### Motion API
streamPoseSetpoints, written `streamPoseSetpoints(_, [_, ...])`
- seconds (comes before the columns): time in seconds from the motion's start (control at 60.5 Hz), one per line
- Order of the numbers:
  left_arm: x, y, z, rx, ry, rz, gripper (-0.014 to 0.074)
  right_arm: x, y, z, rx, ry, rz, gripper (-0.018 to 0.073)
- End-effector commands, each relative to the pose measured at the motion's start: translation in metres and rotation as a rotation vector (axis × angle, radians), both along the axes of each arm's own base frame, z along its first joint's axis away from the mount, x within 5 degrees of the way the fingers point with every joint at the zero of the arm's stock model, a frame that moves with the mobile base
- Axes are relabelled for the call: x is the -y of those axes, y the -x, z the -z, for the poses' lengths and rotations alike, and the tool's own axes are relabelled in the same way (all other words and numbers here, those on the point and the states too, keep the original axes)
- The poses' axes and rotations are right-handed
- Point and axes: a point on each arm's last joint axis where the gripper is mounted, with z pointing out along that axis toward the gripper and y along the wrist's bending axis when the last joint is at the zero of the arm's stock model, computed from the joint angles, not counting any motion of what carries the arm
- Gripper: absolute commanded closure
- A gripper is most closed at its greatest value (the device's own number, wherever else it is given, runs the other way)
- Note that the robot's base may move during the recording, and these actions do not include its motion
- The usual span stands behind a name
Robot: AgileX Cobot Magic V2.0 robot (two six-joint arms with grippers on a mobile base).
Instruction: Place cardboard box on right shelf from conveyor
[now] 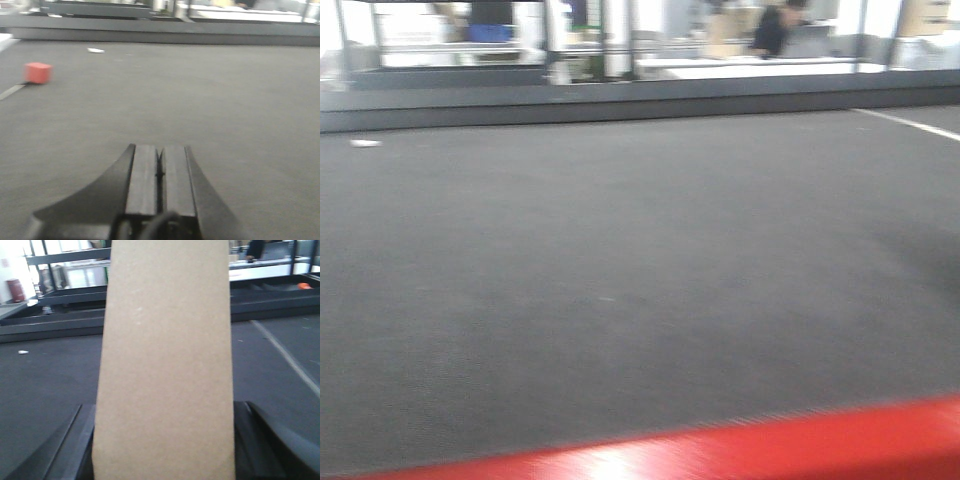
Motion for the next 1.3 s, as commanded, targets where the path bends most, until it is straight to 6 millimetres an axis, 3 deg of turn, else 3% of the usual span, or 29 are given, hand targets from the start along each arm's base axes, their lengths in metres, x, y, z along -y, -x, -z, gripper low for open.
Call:
streamPoseSetpoints(0.0, [-0.0005, 0.0006, -0.0062, 0.089, 0.012, -0.004, 0.0713, -0.0005, -0.0001, -0.0164, 0.118, -0.002, 0.002, 0.0373])
streamPoseSetpoints(1.288, [0.0002, 0.0006, -0.0062, 0.089, 0.013, 0.008, 0.0712, -0.0005, -0.0001, -0.0164, 0.118, -0.002, 0.002, 0.0373])
